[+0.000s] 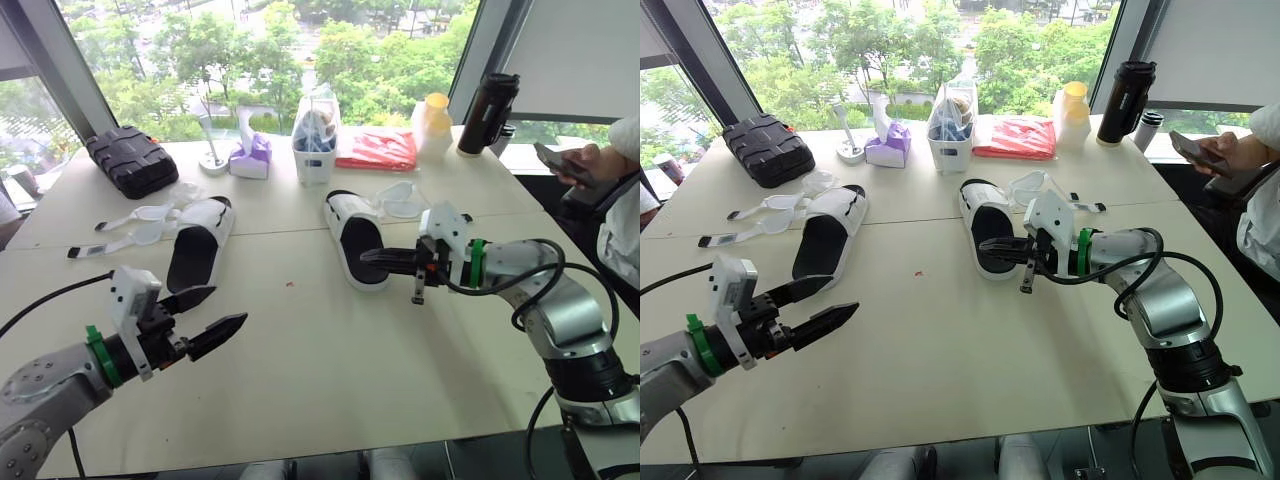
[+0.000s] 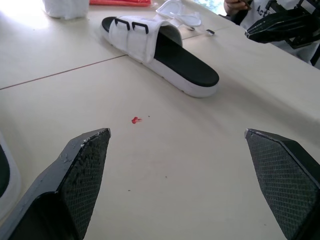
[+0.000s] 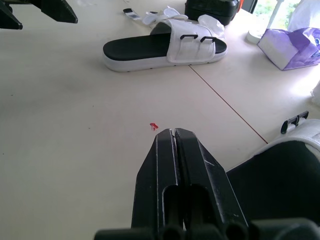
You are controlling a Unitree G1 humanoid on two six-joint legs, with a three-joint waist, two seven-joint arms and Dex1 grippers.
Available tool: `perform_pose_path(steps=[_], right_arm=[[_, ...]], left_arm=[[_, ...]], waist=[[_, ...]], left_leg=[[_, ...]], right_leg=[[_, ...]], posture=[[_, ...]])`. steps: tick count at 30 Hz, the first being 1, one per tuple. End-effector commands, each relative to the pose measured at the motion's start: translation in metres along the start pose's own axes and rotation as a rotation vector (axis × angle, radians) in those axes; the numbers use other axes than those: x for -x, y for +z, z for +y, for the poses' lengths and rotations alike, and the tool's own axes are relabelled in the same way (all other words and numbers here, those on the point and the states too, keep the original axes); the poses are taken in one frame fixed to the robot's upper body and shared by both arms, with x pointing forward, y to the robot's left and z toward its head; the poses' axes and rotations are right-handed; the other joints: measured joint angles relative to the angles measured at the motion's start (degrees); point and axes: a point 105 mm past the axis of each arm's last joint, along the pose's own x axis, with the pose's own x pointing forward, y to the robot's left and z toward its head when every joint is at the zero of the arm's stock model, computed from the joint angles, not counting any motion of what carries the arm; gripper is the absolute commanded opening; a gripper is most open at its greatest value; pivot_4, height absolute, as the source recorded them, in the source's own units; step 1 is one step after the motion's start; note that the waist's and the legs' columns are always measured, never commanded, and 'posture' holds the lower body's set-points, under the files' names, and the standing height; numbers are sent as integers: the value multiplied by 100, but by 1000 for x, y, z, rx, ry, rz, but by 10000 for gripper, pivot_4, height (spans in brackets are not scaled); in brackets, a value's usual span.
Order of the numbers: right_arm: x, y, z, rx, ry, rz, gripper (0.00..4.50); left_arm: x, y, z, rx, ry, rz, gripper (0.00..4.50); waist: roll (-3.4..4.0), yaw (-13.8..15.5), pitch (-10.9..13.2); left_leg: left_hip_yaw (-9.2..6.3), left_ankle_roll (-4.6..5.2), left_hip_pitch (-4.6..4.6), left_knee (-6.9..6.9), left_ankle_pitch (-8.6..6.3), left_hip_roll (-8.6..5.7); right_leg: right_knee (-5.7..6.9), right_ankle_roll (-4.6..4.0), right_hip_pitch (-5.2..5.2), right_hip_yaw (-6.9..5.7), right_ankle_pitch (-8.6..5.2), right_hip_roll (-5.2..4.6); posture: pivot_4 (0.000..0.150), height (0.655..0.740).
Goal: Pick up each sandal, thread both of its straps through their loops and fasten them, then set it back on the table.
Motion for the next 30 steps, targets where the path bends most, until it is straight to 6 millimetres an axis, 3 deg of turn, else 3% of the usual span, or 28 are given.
perform_pose_path(steps=[1,28,30], right_arm=[[0,10,-1,34,6,-24,0],[-1,3,2,24,-12,-3,0],[-2,3,-1,28,-28,-4,5287]], left_arm=[[1,10,-2,-40,0,-22,44733],[-2,13,1,-31,3,-30,44733],[-2,13,1,-29,3,-31,45000]], waist=[[0,0,0],[0,-1,0],[0,-2,0]], left_leg=[[0,0,0,0,0,0],[0,0,0,-1,0,0],[0,0,0,-1,0,0]], right_leg=[[0,0,0,0,0,0],[-1,0,0,0,0,-1],[0,0,0,0,0,-1]], posture=[[1500,7400],[1500,7400],[1500,7400]])
